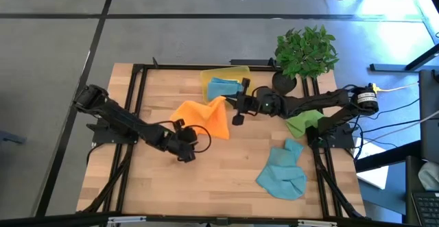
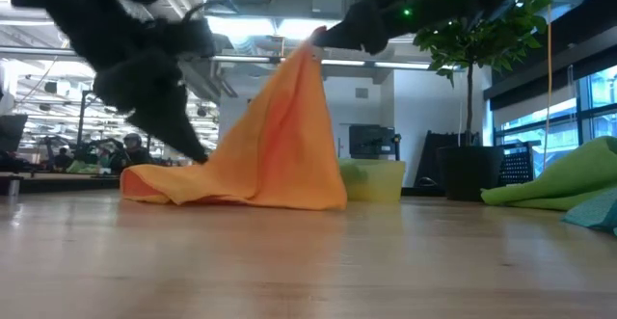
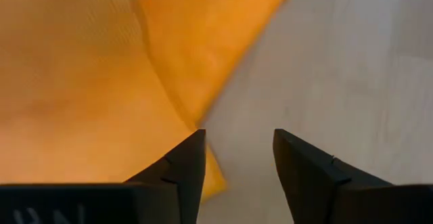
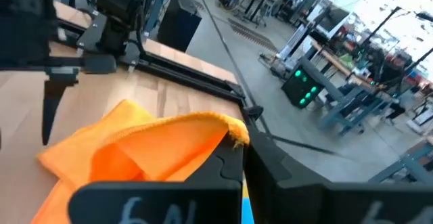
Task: Fold microfiber towels
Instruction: Fold the orange microfiber towel
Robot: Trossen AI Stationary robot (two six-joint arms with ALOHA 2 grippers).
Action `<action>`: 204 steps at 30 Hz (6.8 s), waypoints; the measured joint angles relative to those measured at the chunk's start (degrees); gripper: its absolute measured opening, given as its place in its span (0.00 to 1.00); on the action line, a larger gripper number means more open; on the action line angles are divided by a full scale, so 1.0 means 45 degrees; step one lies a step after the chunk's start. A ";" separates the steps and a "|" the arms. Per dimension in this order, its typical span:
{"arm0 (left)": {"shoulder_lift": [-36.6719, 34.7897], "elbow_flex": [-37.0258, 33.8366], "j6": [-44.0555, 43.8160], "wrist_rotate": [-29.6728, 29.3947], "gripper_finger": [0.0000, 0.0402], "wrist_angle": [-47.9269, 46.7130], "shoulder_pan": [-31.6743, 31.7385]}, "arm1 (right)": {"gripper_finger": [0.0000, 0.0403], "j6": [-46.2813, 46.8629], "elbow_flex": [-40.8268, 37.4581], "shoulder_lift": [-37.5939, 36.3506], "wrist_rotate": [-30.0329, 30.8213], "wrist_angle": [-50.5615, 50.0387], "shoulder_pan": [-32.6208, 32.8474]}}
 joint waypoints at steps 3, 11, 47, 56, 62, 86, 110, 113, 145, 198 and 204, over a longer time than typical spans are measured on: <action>0.0000 -0.0671 -0.0568 0.0167 0.43 0.0126 0.0032 | 0.01 0.0024 -0.0002 0.0000 -0.0005 -0.0380 0.0000; 0.0175 -0.1578 -0.0742 -0.0129 0.44 0.1143 -0.0045 | 0.02 0.0025 -0.0002 0.0010 -0.0005 -0.0750 0.0000; 0.1106 0.3051 0.1119 -0.2609 0.00 -0.5063 -0.0632 | 0.02 0.0646 0.0003 -0.2491 -0.0029 -0.2509 0.0729; 0.1015 0.7634 0.0337 -0.5406 0.00 -1.1709 -0.1166 | 0.02 0.0613 0.0022 -0.5102 -0.0033 -0.3054 0.1073; 0.1015 1.0253 0.0097 -0.7203 0.00 -1.4371 -0.1401 | 0.02 0.0559 0.0017 -0.5912 -0.0029 -0.3490 0.1069; 0.1530 1.3337 -0.1519 -0.2637 0.00 -1.3340 -0.5572 | 0.01 0.3650 -0.0002 -0.5999 -0.0885 -0.5689 0.6868; 0.1321 0.8951 -0.5166 -0.1510 0.00 -1.6488 -0.2809 | 0.02 0.5649 -0.3783 -0.5799 0.0974 -0.6410 0.2026; 0.1336 0.7827 -0.4338 -0.1377 0.00 -1.5509 -0.2092 | 0.02 0.5581 -0.4474 -0.5799 0.0957 -0.5849 0.1153; 0.1365 0.5529 -0.2663 0.0945 0.00 -0.8658 -0.3818 | 0.01 0.6760 -0.7014 -0.5804 -0.3055 -0.4890 0.3251; 0.1331 0.6205 -0.2620 -0.0315 0.00 -1.1792 -0.2790 | 0.01 0.6038 -0.6045 -0.5799 -0.3725 -0.5640 0.1026; 0.1379 0.6205 -0.3285 -0.0068 0.00 -1.1713 -0.3302 | 0.01 0.6982 -0.7159 -0.5799 -0.3725 -0.4107 0.1778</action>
